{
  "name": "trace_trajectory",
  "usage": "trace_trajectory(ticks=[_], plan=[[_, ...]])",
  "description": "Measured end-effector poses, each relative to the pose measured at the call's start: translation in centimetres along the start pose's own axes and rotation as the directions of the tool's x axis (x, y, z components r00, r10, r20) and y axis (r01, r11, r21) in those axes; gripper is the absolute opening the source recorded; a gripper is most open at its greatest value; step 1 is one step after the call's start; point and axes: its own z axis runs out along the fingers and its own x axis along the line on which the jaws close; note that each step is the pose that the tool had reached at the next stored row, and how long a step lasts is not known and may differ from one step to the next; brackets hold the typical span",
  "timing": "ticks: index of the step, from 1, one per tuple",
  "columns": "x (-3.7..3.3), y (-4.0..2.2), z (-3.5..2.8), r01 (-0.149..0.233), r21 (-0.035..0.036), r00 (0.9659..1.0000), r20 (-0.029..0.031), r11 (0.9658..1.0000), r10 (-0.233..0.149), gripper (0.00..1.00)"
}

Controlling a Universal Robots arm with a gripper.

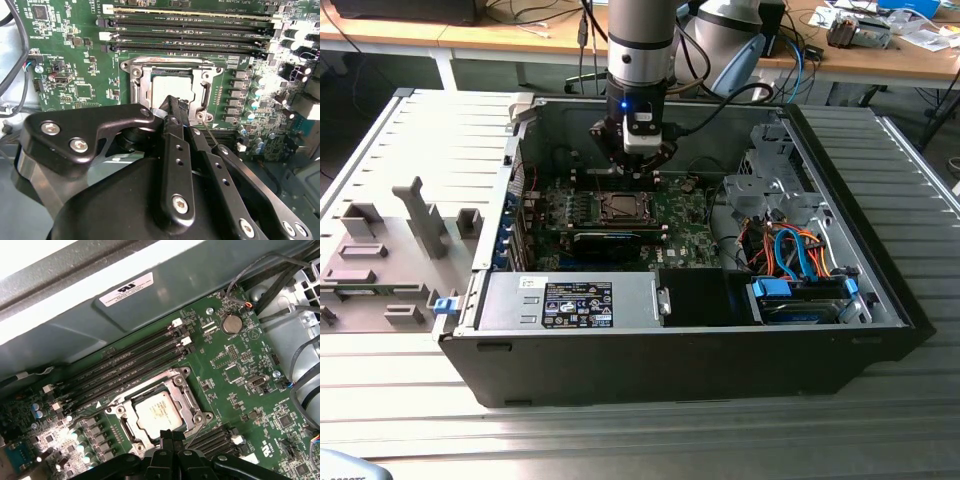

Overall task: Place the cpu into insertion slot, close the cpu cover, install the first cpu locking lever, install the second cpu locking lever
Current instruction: 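Install the first cpu locking lever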

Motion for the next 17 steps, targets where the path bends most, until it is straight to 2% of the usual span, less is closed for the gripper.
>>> trace_trajectory(ticks=[17], plan=[[0.0, 0.0, 0.04, 0.029, -0.0001, 0.9996, 0.0008, 0.9996, -0.029, 0.11]])
